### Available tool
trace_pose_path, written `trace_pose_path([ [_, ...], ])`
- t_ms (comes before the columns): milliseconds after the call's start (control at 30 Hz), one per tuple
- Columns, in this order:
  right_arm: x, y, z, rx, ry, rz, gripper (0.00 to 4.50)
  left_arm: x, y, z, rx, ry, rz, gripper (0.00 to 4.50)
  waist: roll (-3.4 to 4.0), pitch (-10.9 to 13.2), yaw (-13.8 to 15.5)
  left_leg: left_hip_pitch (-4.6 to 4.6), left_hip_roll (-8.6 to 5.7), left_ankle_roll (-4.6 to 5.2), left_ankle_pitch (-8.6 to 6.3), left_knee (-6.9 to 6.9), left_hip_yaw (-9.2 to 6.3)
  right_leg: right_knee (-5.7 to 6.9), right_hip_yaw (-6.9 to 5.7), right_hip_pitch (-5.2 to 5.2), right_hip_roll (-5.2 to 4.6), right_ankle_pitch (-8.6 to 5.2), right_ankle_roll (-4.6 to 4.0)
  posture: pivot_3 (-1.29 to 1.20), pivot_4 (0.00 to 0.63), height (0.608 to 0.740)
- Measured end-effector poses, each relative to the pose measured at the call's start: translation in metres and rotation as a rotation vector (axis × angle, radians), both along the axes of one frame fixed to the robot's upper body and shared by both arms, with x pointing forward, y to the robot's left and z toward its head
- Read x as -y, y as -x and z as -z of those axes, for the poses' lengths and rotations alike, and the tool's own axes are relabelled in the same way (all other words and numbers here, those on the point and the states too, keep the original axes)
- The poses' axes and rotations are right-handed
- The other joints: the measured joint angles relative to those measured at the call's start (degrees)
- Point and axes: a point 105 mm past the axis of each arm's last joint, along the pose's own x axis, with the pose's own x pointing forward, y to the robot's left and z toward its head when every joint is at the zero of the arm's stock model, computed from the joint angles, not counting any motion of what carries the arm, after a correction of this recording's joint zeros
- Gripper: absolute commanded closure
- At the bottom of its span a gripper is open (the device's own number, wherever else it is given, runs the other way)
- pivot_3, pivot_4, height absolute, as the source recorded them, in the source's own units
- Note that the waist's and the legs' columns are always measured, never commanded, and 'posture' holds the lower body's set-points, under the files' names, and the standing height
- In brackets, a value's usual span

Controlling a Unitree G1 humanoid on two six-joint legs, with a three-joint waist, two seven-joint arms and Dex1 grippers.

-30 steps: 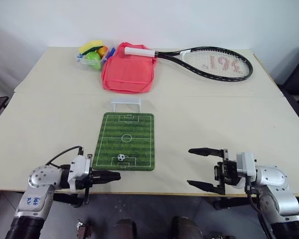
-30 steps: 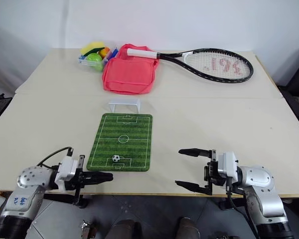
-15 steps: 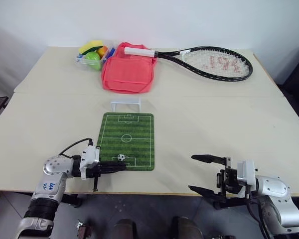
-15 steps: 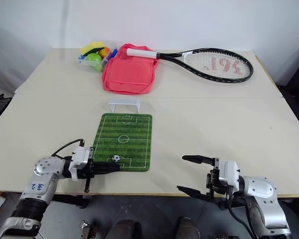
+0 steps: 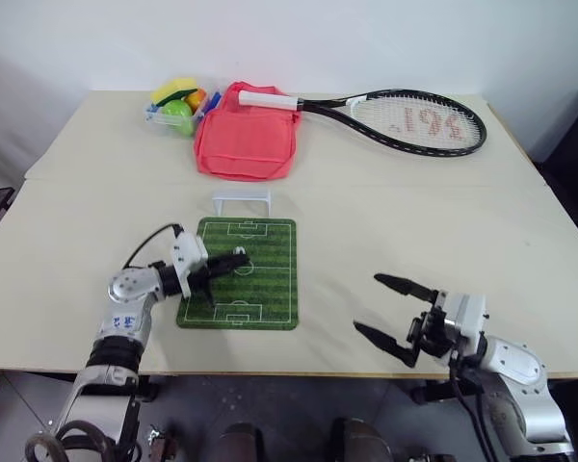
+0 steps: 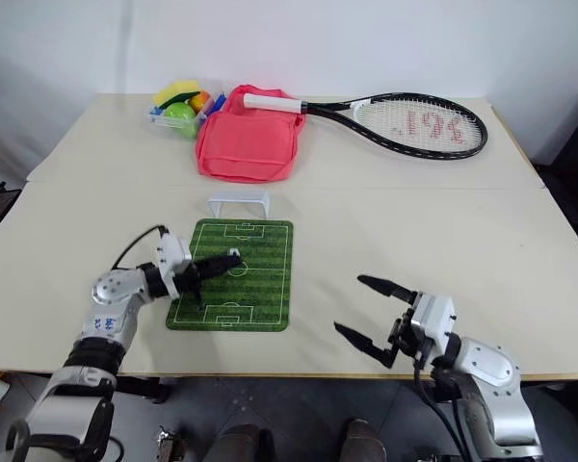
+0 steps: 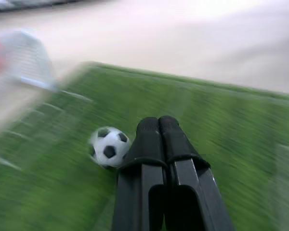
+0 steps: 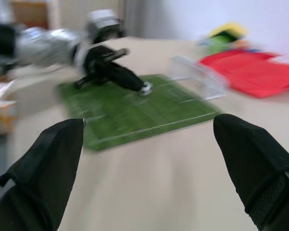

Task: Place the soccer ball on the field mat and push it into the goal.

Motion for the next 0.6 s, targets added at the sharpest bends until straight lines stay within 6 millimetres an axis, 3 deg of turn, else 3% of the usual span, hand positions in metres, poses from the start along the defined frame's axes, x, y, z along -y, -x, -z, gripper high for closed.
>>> trace_pose_path([
  [67, -0.001, -0.002, -0.003, 0.006, -0.004, 0.014, 0.0, -0.015, -0.003, -0.019, 0.059, 0.055, -0.065, 4.47, 0.01, 0.0, -0.3, 0.03, 0.0, 0.0, 0.0, -0.08, 0.01, -0.04, 0.0, 0.0, 0.0, 0.0, 0.0, 0.0, 0.15, 0.74],
  [167, -0.002, -0.005, -0.003, -0.004, -0.023, 0.03, 0.0, -0.036, 0.005, -0.028, 0.063, 0.134, -0.12, 4.47, 0.01, 0.0, -0.9, 0.02, 0.0, 0.0, 0.0, -0.14, 0.0, -0.06, -0.02, -0.02, 0.0, 0.0, 0.0, 0.0, 0.15, 0.74],
  [300, -0.007, -0.012, -0.01, 0.016, -0.061, 0.036, 0.0, -0.076, 0.039, -0.019, -0.009, 0.21, -0.222, 4.47, 0.0, 0.0, -2.3, 0.04, 0.03, 0.01, -0.01, -0.15, 0.0, -0.05, 0.02, -0.03, 0.0, 0.0, 0.0, 0.0, 0.15, 0.74],
  [500, -0.007, -0.026, -0.015, 0.032, -0.088, 0.059, 0.0, -0.172, 0.097, -0.008, -0.088, 0.263, -0.654, 4.47, 0.0, 0.0, -2.6, 0.07, 0.06, 0.01, -0.02, -0.12, -0.05, 0.02, 0.05, -0.02, -0.01, 0.0, -0.01, 0.0, 0.15, 0.74],
  [600, -0.009, -0.031, -0.017, 0.043, -0.098, 0.057, 0.0, -0.19, 0.115, 0.002, -0.127, 0.25, -0.77, 4.47, 0.01, 0.0, -1.5, 0.08, 0.05, 0.01, -0.03, -0.1, -0.03, 0.01, 0.07, -0.02, -0.02, 0.0, -0.01, 0.0, 0.15, 0.74],
])
